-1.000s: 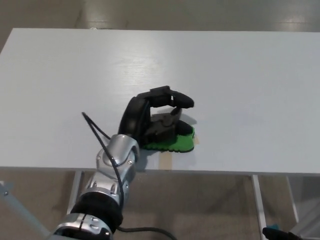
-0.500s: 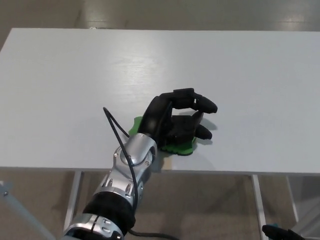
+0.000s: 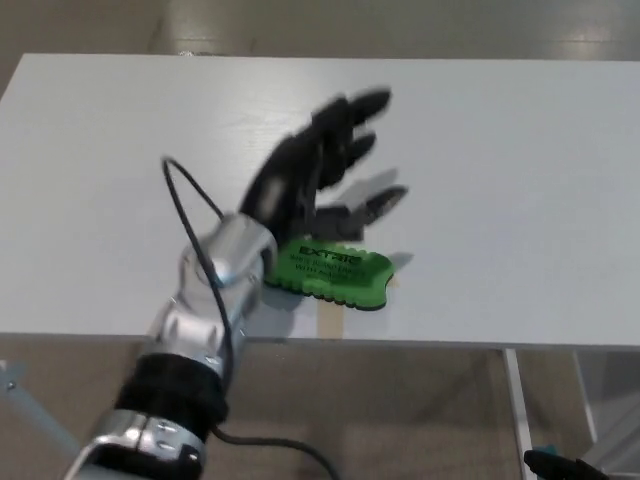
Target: Use the left hand to press on the green eraser and wipe the desk from center to the left and then back to center.
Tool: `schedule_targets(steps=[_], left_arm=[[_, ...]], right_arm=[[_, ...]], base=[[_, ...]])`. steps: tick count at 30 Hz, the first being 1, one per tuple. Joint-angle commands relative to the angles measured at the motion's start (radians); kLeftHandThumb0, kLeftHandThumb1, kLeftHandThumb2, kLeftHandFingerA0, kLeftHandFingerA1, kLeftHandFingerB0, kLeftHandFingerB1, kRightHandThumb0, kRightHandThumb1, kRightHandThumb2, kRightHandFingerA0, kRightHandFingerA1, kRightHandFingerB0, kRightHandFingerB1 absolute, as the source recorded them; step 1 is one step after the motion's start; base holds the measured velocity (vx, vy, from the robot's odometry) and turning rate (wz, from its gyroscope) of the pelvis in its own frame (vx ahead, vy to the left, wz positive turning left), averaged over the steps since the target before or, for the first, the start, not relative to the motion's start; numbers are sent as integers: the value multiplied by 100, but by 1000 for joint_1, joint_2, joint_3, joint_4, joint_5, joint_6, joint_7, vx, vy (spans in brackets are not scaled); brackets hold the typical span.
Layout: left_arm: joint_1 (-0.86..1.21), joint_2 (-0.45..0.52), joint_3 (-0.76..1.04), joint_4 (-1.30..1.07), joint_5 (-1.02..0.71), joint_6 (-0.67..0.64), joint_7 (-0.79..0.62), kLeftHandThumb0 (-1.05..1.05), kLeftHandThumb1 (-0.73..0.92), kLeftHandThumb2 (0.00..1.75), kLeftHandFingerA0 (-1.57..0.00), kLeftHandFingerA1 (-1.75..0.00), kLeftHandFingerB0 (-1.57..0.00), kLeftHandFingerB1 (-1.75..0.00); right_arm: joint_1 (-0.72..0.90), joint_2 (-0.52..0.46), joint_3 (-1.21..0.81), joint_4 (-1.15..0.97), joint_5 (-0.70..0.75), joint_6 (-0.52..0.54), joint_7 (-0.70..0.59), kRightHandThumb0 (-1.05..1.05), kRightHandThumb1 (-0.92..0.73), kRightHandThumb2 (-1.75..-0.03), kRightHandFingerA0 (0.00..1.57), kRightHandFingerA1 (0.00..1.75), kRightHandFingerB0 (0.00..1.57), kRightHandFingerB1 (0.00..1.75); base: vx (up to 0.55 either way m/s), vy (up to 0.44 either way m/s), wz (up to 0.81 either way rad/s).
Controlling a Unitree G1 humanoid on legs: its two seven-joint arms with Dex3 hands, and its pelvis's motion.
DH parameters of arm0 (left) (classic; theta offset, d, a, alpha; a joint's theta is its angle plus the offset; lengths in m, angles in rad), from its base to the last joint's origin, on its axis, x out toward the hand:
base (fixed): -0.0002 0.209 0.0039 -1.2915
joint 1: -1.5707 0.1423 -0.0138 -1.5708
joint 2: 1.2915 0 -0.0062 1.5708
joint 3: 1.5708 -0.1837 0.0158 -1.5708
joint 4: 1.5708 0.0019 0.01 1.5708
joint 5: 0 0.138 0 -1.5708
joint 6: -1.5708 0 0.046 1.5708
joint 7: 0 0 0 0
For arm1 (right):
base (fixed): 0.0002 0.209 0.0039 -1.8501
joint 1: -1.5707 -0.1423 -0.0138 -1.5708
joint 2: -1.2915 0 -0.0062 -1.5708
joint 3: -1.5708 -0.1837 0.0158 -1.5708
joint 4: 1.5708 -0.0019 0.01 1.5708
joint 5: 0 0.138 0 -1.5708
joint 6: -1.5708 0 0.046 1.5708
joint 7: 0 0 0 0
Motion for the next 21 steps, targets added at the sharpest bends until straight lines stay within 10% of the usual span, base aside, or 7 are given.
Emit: schedule_targets(steps=[1, 13, 14, 18, 19, 21], left_arm=[[-11, 131, 18, -390, -153, 220, -226, -77, 43, 86, 0, -3, 0, -20], [238, 442, 116, -945, -423, 372, -450, -75, 46, 84, -9, -8, -4, -23], [281, 473, 139, -985, -461, 386, -474, -73, 48, 56, -9, -25, -8, -30], [411, 552, 220, -1088, -592, 425, -533, -33, 22, 83, 0, -48, -3, -49], [486, 557, 265, -1126, -648, 432, -538, -52, 40, 66, -29, -40, -16, -38], [572, 561, 315, -1169, -711, 439, -539, -52, 40, 66, -29, -40, -16, -38]], right_arm=[[12, -13, -7, 10, 10, 18, 8, -32, -63, -59, 81, 56, 73, 52], [44, -21, 3, 15, -4, 11, 7, -33, -62, -59, 73, 51, 72, 52], [43, -18, 0, 16, -1, 13, 6, -32, -63, -59, 74, 52, 74, 53], [39, -13, -8, 22, 9, 25, 9, -33, -63, -59, 79, 55, 74, 53], [39, -13, -14, 23, 18, 25, 23, -32, -63, -59, 80, 59, 74, 53], [40, -14, -22, 24, 29, 23, 40, -32, -63, -59, 80, 59, 74, 53]], base=[[0, 0, 0], [0, 0, 0], [0, 0, 0], [0, 0, 0], [0, 0, 0], [0, 0, 0]])
